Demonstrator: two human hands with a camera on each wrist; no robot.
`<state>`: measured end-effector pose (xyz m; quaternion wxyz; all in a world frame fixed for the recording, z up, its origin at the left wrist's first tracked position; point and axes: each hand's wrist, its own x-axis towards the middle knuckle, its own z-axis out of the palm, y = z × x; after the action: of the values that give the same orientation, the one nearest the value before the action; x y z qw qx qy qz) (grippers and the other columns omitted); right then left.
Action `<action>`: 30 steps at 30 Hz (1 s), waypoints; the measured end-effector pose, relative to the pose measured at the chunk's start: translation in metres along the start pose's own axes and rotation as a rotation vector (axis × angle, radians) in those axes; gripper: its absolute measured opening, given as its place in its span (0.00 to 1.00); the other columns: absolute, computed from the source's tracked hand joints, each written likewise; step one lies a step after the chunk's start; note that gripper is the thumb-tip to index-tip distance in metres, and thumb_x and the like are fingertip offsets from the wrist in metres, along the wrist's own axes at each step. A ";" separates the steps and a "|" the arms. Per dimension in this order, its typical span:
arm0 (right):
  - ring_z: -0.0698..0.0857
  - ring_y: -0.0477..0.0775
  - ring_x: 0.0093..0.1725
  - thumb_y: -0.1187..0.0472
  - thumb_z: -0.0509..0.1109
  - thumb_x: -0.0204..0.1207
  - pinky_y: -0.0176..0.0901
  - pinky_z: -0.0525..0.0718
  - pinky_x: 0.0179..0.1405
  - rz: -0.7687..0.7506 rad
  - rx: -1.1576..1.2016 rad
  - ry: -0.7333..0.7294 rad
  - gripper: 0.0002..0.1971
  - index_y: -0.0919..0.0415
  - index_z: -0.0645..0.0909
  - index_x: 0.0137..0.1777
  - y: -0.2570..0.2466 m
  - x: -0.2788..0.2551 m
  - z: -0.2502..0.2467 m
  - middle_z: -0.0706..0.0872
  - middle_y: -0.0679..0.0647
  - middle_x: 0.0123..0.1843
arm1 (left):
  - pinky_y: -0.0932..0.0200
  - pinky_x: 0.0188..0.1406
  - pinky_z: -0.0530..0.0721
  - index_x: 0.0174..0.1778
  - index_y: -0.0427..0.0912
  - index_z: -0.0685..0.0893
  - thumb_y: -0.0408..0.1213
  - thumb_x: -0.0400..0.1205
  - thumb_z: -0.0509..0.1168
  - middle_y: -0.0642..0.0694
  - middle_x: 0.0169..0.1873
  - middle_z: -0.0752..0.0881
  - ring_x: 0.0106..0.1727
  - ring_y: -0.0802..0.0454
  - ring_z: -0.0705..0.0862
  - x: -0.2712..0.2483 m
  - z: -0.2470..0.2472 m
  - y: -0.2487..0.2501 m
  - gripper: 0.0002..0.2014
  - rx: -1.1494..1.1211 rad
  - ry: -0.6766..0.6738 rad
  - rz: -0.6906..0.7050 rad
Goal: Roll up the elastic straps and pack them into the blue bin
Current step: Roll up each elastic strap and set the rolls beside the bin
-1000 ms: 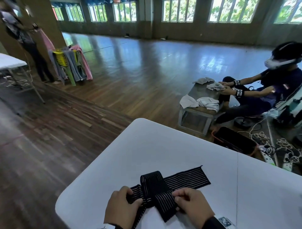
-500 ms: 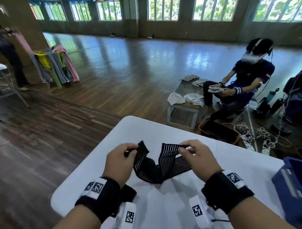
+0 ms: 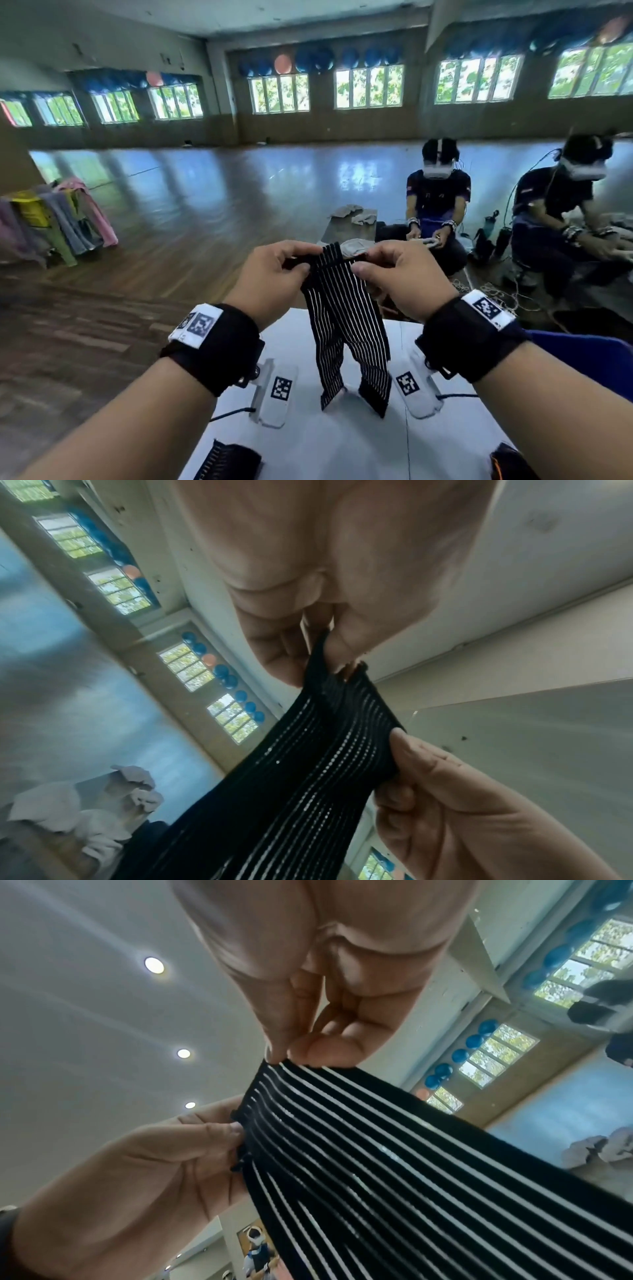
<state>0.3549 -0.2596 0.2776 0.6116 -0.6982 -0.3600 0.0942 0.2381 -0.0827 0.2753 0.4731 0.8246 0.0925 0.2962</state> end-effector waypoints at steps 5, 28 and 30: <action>0.84 0.56 0.26 0.70 0.79 0.73 0.43 0.87 0.25 0.029 0.103 0.148 0.08 0.67 0.81 0.42 -0.020 -0.011 -0.013 0.82 0.56 0.31 | 0.53 0.49 0.89 0.52 0.40 0.91 0.24 0.73 0.58 0.34 0.48 0.92 0.45 0.49 0.90 0.003 0.016 0.031 0.19 -0.191 -0.069 -0.026; 0.82 0.41 0.39 0.55 0.83 0.67 0.43 0.84 0.43 -0.087 -0.122 0.235 0.13 0.48 0.81 0.45 0.014 -0.055 -0.048 0.84 0.40 0.37 | 0.67 0.38 0.84 0.44 0.45 0.90 0.24 0.82 0.67 0.52 0.37 0.91 0.38 0.60 0.88 -0.006 0.086 0.051 0.11 -0.171 0.079 0.083; 0.85 0.47 0.41 0.54 0.81 0.66 0.58 0.88 0.49 -0.082 -0.119 0.233 0.13 0.45 0.81 0.46 0.020 -0.059 -0.046 0.86 0.42 0.39 | 0.65 0.40 0.84 0.46 0.47 0.89 0.27 0.83 0.67 0.52 0.39 0.91 0.40 0.59 0.89 -0.008 0.090 0.051 0.10 -0.167 0.104 0.091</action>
<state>0.3462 -0.3317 0.2516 0.6100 -0.7241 -0.3199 -0.0341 0.2770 -0.1793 0.2807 0.5208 0.7690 0.0546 0.3666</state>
